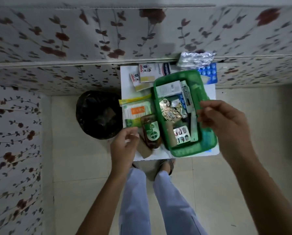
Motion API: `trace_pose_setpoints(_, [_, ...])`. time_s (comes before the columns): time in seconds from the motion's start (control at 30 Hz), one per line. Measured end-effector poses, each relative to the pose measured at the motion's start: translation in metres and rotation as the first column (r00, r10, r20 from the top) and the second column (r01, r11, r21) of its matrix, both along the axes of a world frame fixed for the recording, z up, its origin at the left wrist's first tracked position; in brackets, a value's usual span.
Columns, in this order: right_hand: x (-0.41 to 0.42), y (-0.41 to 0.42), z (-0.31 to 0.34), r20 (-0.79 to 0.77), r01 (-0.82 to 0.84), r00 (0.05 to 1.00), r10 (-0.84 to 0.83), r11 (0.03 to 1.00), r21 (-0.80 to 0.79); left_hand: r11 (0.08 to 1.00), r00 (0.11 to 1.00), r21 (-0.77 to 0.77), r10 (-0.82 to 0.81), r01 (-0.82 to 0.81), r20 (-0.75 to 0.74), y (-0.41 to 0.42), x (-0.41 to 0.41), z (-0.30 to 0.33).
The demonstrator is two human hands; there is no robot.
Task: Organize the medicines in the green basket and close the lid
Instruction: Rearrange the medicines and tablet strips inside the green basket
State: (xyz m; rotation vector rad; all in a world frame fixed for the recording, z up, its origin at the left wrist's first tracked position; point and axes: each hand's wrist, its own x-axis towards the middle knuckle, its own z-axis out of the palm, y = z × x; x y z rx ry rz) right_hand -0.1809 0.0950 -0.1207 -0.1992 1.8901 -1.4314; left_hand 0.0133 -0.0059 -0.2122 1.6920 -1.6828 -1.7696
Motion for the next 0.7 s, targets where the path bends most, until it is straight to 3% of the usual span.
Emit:
trace_pose_setpoints(0.13, [-0.041,0.039,-0.008,-0.114,0.09,0.991,-0.072,0.982,0.164,0.984,0.99,-0.176,0.009,0.017,0.143,0.017,-0.024,0.0])
trace_pose_setpoints(0.3, [-0.061,0.081,-0.051,-0.3,0.09,0.951,0.079,0.855,0.51,0.993,0.934,-0.087,0.105,-0.08,0.34,0.03,-0.02,-0.029])
trace_pose_setpoints(0.5, [-0.056,0.11,-0.103,-0.04,-0.106,0.981,0.188,0.705,0.702,0.974,0.911,0.013,0.205,-0.225,0.359,0.046,-0.023,-0.042])
trace_pose_setpoints(0.6, [-0.037,0.11,-0.117,-0.064,-0.128,0.957,0.282,0.613,0.78,0.963,0.911,0.013,0.249,-0.268,0.33,0.049,-0.024,-0.04])
trace_pose_setpoints(0.7, [-0.018,0.107,-0.129,-0.141,-0.117,0.921,0.363,0.605,0.788,0.948,0.91,0.038,0.293,-0.317,0.292,0.048,-0.021,-0.041])
